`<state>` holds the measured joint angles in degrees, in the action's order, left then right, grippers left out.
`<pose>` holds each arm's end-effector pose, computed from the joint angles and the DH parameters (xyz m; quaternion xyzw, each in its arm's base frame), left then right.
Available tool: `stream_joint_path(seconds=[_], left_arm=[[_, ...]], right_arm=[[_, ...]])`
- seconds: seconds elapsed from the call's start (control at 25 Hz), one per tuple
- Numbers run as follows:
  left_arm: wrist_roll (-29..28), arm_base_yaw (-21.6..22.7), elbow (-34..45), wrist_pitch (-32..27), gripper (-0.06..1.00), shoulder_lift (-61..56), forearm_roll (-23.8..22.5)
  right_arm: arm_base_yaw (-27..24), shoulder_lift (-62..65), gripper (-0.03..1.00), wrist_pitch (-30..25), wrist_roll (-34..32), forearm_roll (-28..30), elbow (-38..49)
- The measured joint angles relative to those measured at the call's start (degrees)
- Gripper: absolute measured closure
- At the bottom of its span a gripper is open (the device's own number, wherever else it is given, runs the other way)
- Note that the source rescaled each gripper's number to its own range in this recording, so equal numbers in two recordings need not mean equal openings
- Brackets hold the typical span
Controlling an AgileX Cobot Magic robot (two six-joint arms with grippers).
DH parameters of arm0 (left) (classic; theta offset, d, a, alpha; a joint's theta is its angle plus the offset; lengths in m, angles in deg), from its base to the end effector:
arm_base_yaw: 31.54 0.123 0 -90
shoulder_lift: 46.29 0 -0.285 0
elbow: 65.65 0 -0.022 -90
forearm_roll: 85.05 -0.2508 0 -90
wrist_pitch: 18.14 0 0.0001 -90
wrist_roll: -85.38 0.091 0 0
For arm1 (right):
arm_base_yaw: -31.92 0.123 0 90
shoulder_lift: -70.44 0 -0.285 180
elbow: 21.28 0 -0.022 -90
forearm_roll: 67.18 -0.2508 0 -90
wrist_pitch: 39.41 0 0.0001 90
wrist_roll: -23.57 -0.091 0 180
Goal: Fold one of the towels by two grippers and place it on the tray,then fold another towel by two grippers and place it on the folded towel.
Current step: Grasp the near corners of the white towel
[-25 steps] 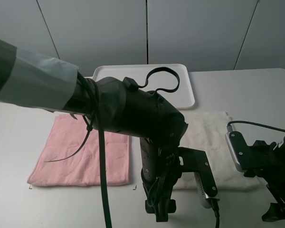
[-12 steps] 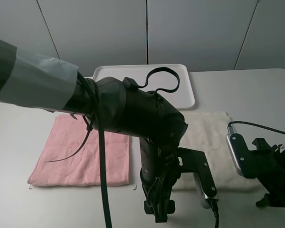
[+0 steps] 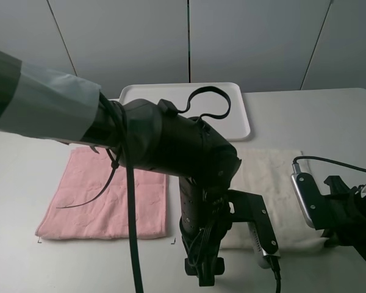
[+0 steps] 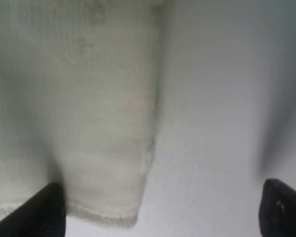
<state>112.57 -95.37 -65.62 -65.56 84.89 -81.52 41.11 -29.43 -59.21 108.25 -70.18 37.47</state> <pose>0.1696 -0.3545 0.0979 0.6986 0.7151 -0.0255 0.0041 0.1609 0.0277 0.0873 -0.7135 0.7004 -0.0012 0.0165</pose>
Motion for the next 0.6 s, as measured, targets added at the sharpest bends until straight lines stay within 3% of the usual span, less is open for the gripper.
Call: stream_joint_path(seconds=[0.32, 0.6], left_arm=[[-0.2, 0.0, 0.0, 0.9, -0.04, 0.1, -0.2], [-4.0, -0.1, -0.8, 0.0, 0.13, 1.3, -4.3]], right_arm=[[0.0, 0.1, 0.95, 0.0, 0.0, 0.0, 0.1], [0.0, 0.1, 0.95, 0.1, 0.0, -0.6, 0.1]])
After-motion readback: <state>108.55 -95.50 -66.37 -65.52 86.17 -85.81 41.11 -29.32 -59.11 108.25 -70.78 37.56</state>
